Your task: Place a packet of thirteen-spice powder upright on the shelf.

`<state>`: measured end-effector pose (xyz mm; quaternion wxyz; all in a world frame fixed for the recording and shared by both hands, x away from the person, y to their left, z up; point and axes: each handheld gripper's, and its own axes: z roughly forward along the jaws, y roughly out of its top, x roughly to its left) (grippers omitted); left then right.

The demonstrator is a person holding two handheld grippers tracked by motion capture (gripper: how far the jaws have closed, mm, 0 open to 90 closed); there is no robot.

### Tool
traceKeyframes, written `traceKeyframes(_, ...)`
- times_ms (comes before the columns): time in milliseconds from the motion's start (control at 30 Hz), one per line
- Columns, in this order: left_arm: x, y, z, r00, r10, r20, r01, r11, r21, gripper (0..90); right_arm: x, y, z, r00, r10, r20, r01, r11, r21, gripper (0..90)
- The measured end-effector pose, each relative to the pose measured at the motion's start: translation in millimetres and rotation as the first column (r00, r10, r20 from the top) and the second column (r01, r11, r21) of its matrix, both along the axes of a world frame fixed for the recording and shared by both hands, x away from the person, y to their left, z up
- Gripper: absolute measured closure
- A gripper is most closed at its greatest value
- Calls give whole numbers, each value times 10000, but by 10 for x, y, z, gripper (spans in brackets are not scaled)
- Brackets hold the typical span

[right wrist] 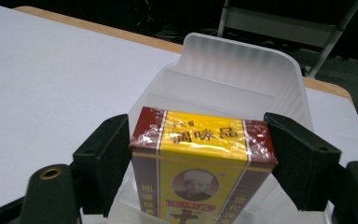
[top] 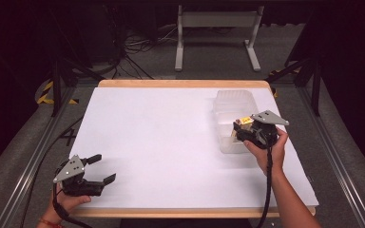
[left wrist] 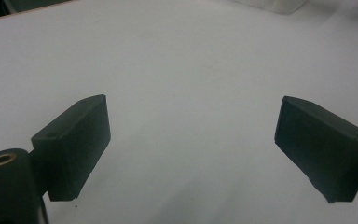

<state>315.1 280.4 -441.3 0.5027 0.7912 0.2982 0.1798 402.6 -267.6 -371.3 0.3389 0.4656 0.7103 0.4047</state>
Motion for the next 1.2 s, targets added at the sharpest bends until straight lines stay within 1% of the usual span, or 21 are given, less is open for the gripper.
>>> traceKeyframes(100, -1, 1, 0, 10000, -11, 0, 11, 10000, 4, 112, 2, -9, 7, 9999, 112, -126, -114, 9998, -178, 229)
traceKeyframes(200, -2, 1, 1, 10000, 1, -1, -1, 10000, -10, 112, -1, -26, 26, 9991, 363, -224, -369, 9989, -280, 227)
traceKeyframes(233, -2, 1, 1, 10000, 1, -1, -1, 10000, -10, 112, -1, -26, 26, 9991, 363, -224, -369, 9989, -280, 227)
traceKeyframes(267, -1, 0, 1, 10000, -4, 3, 4, 10000, 12, 112, -3, -35, 42, 9975, 585, -405, -600, 9975, -381, 217)
traceKeyframes(333, -3, -1, 1, 10000, 4, 2, -4, 10000, 39, 112, -10, -43, 58, 9952, 806, -550, -834, 9952, -506, 209)
traceKeyframes(367, -5, -2, 1, 10000, 0, -15, 0, 10000, 43, 112, -14, -46, 70, 9943, 882, -607, -919, 9938, -621, 207)
traceKeyframes(400, -5, -2, 1, 10000, 0, -15, 0, 10000, 43, 112, -14, -46, 70, 9943, 882, -607, -919, 9938, -621, 207)
traceKeyframes(433, -3, 0, 2, 10000, 19, 5, -19, 10000, 54, 112, -26, -60, 93, 9909, 1127, -741, -1182, 9901, -752, 206)
traceKeyframes(467, -3, -1, 1, 10000, 17, 0, -17, 10000, 60, 112, -29, -64, 103, 9902, 1155, -789, -1224, 9885, -884, 204)
traceKeyframes(533, -6, -2, 4, 10000, 10, -30, -10, 9999, 110, 112, -34, -71, 113, 9885, 1259, -840, -1335, 9868, -918, 198)
traceKeyframes(567, -7, -8, 2, 10000, 1, -33, 0, 10000, 60, 112, -45, -87, 132, 9845, 1465, -962, -1564, 9821, -1047, 194)
traceKeyframes(667, -5, -6, 3, 10000, 13, 4, -13, 9999, 129, 112, -58, -101, 146, 9826, 1558, -1007, -1670, 9793, -1142, 189)
traceKeyframes(733, -8, -7, 2, 10000, 33, -35, -32, 10000, 85, 112, -69, -110, 157, 9816, 1603, -1040, -1728, 9771, -1240, 176)
traceKeyframes(767, -8, -3, 6, 10000, 26, -21, -26, 9999, 118, 112, -89, -118, 171, 9796, 1707, -1060, -1841, 9738, -1331, 171)
traceKeyframes(800, -8, -3, 6, 10000, 26, -21, -26, 9999, 118, 112, -89, -118, 171, 9796, 1707, -1060, -1841, 9738, -1331, 171)
traceKeyframes(833, -8, -3, 6, 10000, 21, -21, -21, 9999, 131, 112, -115, -123, 191, 9786, 1793, -1013, -1936, 9687, -1551, 166)
traceKeyframes(900, -10, -7, 5, 10000, 43, -51, -43, 9999, 115, 112, -129, -127, 203, 9779, 1845, -985, -1982, 9678, -1554, 165)
traceKeyframes(933, -9, -8, 5, 10000, 28, -31, -27, 9999, 133, 112, -160, -130, 227, 9760, 1945, -981, -2086, 9643, -1630, 159)
traceKeyframes(1067, -11, -8, 7, 10000, 16, -35, -16, 9999, 131, 112, -202, -135, 253, 9754, 1986, -955, -2126, 9618, -1722, 156)
traceKeyframes(1100, -11, -7, 7, 10000, 25, -46, -25, 9999, 117, 112, -230, -143, 267, 9762, 1977, -887, -2108, 9614, -1770, 157)
traceKeyframes(1200, -11, -5, 10, 10000, 5, 6, -5, 9999, 170, 112, -251, -149, 274, 9741, 2072, -906, -2206, 9589, -1786, 157)
